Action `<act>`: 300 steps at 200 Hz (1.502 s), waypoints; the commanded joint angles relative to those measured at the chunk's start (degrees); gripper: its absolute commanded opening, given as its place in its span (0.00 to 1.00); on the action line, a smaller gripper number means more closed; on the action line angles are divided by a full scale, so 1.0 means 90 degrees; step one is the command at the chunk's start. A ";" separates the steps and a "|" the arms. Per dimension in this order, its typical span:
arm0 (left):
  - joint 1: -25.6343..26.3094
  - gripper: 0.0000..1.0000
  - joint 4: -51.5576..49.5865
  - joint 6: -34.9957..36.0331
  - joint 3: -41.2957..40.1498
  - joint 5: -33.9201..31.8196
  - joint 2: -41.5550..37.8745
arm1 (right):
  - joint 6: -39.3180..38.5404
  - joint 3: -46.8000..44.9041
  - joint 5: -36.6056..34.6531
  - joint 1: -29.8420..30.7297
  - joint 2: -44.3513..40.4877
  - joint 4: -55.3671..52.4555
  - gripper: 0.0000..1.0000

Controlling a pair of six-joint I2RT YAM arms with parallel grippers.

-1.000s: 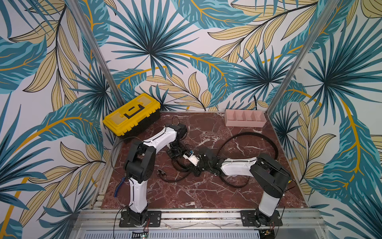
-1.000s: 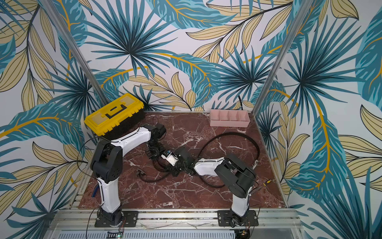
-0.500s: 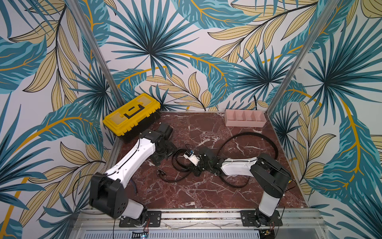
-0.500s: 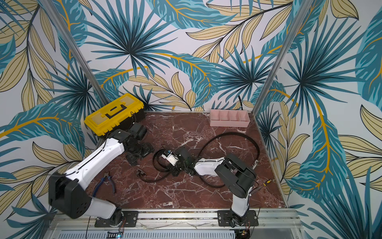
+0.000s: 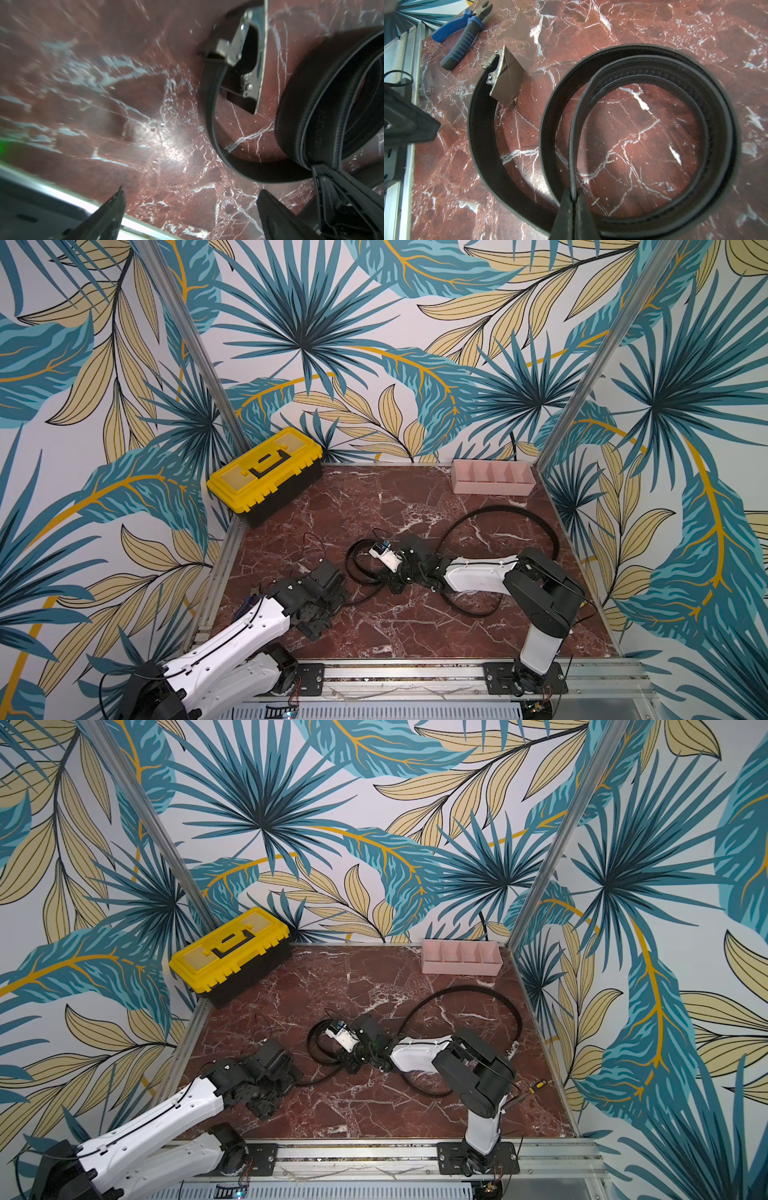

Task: Place the belts into the storage roll
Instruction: Roll the belt at the center of the board.

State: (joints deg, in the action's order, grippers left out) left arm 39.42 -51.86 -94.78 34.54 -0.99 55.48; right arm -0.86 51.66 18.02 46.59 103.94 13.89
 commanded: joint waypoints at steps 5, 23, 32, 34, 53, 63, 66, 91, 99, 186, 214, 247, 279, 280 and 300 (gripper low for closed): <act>0.0440 1.00 0.0966 -0.1065 0.0204 -0.0455 0.0746 | 0.0072 -0.0064 -0.0165 -0.0015 -0.0148 -0.0425 0.01; 0.0641 0.99 0.0990 -0.1386 0.0450 -0.0614 0.1374 | 0.0065 -0.0095 -0.0182 -0.0020 -0.0196 -0.0481 0.01; 0.0702 0.96 0.1184 -0.1546 0.0445 -0.0661 0.1586 | 0.0072 -0.0110 -0.0190 -0.0020 -0.0213 -0.0502 0.01; 0.0707 0.95 0.1241 -0.1563 0.0433 -0.0661 0.1627 | 0.0070 -0.0114 -0.0190 -0.0020 -0.0216 -0.0507 0.01; 0.0738 0.86 0.1544 -0.1787 0.0406 -0.0661 0.1982 | 0.0083 -0.0153 -0.0196 -0.0015 -0.0250 -0.0499 0.01; 0.0747 0.76 0.1582 -0.1802 0.0431 -0.0671 0.2151 | 0.0072 -0.0163 -0.0208 -0.0020 -0.0260 -0.0515 0.01; 0.0740 0.73 0.1594 -0.1798 0.0445 -0.0671 0.2196 | 0.0065 -0.0171 -0.0206 -0.0019 -0.0260 -0.0512 0.01; 0.0732 0.36 0.1621 -0.1581 0.0507 -0.0670 0.2413 | -0.0032 -0.0173 -0.0157 -0.0020 -0.0231 -0.0553 0.01; 0.0706 0.26 0.1613 -0.1478 0.0493 -0.0661 0.2438 | -0.0087 -0.0166 -0.0139 -0.0020 -0.0214 -0.0582 0.01; -0.1805 0.00 0.0559 0.3786 0.1729 -0.1535 0.2633 | -0.0308 -0.0323 -0.0137 -0.0017 -0.0348 -0.0804 0.00; -0.2571 0.00 0.0667 0.5148 0.3155 -0.0929 0.3924 | -0.0202 -0.0436 -0.0062 -0.0019 -0.0314 -0.0685 0.00; -0.2593 0.00 0.0705 0.5460 0.4255 -0.0700 0.5171 | -0.0200 -0.0427 -0.0064 -0.0020 -0.0374 -0.0811 0.00; -0.2583 0.00 0.0904 0.5949 0.5151 -0.0484 0.5830 | -0.0216 -0.0394 -0.0011 0.0015 -0.0445 -0.0992 0.00; -0.2573 0.00 0.0901 0.5970 0.5178 -0.0470 0.5848 | -0.0211 -0.0391 -0.0011 0.0012 -0.0445 -0.0999 0.00; -0.2539 0.00 0.0908 0.6172 0.5478 -0.0212 0.6220 | -0.0269 -0.0379 0.0022 0.0075 -0.0470 -0.1096 0.00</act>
State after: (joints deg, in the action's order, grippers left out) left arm 16.51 -45.91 -43.99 79.57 -4.16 109.21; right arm -3.25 49.65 17.37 46.46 100.82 9.56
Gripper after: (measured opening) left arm 0.067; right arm 0.056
